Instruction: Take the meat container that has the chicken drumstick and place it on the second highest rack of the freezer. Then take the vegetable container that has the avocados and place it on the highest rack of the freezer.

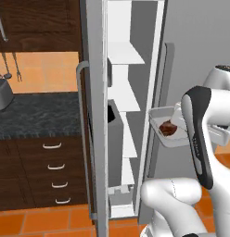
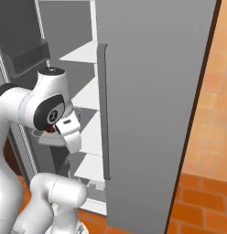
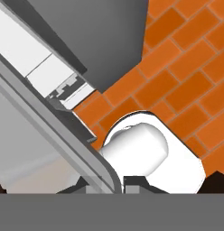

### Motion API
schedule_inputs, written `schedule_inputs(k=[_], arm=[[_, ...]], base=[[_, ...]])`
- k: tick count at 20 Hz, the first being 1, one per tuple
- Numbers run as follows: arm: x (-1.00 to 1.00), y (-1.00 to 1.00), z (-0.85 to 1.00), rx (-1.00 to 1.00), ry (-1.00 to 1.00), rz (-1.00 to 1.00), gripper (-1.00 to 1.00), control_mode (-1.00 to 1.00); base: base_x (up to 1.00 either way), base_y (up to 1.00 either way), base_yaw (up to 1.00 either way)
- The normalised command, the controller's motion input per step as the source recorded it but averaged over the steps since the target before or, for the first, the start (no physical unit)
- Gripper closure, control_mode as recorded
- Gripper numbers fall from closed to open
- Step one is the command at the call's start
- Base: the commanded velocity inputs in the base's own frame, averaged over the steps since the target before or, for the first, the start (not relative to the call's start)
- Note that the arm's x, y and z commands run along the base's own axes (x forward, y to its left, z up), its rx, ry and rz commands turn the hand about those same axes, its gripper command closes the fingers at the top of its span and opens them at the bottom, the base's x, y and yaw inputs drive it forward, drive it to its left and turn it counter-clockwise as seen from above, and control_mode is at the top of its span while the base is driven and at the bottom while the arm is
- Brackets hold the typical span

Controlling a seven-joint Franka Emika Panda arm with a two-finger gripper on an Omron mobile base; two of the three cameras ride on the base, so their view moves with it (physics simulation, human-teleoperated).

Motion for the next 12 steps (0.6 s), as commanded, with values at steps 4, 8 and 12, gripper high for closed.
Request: schedule_inputs(k=[4, 8, 12], arm=[[0.0, 0.0, 0.0, 0.0, 0.0, 0.0, 1.0, 1.0], [0.0, 0.0, 0.0, 0.0, 0.0, 0.0, 1.0, 1.0], [0.0, 0.0, 0.0, 0.0, 0.0, 0.0, 1.0, 1.0]], base=[[0.31, 0.18, 0.11], [0.51, 0.0, 0.05], [0.52, 0.0, 0.01]])
